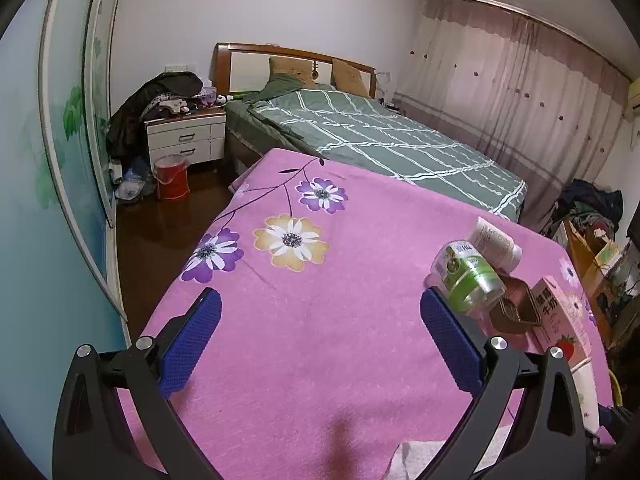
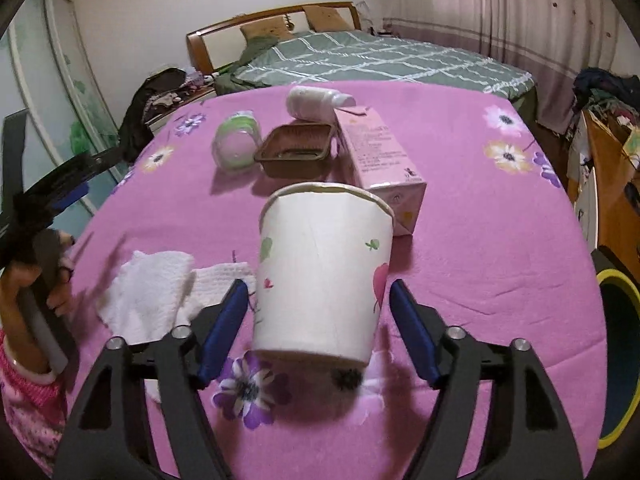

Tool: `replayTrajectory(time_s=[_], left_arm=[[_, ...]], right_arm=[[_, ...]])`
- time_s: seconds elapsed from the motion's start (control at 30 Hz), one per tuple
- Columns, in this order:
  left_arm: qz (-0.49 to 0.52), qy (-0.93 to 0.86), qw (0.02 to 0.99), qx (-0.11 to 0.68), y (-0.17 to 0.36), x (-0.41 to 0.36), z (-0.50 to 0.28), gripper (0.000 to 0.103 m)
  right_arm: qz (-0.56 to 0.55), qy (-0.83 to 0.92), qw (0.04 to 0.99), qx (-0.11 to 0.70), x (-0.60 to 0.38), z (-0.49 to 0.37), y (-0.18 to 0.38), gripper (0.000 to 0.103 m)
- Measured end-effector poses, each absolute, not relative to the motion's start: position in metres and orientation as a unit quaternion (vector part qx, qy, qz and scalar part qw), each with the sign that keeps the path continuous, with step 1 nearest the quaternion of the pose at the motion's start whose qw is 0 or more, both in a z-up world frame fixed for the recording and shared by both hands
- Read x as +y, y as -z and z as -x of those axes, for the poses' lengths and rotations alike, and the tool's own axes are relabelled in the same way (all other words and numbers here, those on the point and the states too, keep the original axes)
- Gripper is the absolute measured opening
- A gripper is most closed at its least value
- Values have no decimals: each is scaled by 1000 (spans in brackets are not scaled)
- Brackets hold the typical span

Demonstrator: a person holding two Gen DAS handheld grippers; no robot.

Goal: Collect trash

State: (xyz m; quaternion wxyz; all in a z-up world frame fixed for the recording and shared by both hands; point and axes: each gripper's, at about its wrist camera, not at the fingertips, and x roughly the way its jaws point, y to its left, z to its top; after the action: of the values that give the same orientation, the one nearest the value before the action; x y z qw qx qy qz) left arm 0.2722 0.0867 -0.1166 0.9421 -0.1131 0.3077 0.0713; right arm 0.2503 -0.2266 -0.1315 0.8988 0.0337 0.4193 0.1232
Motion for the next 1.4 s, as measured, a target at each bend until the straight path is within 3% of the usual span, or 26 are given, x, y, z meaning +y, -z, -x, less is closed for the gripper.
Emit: replayTrajectory(time_s=[0.3,0.53,0.93,1.27,1.4], left_arm=[[104,-64,946,301,113,79,-270,98],[108,-63,946,300,110,77,-267,98],[91,-65,946,305,113,72,-270,98],[60,-61,950,300,110,57,-270,98],[63,-36,949,306,99,36,-262,98]], right_arm=[[-56,-133,908,392,-250,-224,111,58],[-98,-18,928,360,-348,-196,98,59],[-137,175,886,407,-488,-201,155,62],[-139,193,893,383,-487,-206,149,64],[-68,209,901,375,-464,-213,139,66]])
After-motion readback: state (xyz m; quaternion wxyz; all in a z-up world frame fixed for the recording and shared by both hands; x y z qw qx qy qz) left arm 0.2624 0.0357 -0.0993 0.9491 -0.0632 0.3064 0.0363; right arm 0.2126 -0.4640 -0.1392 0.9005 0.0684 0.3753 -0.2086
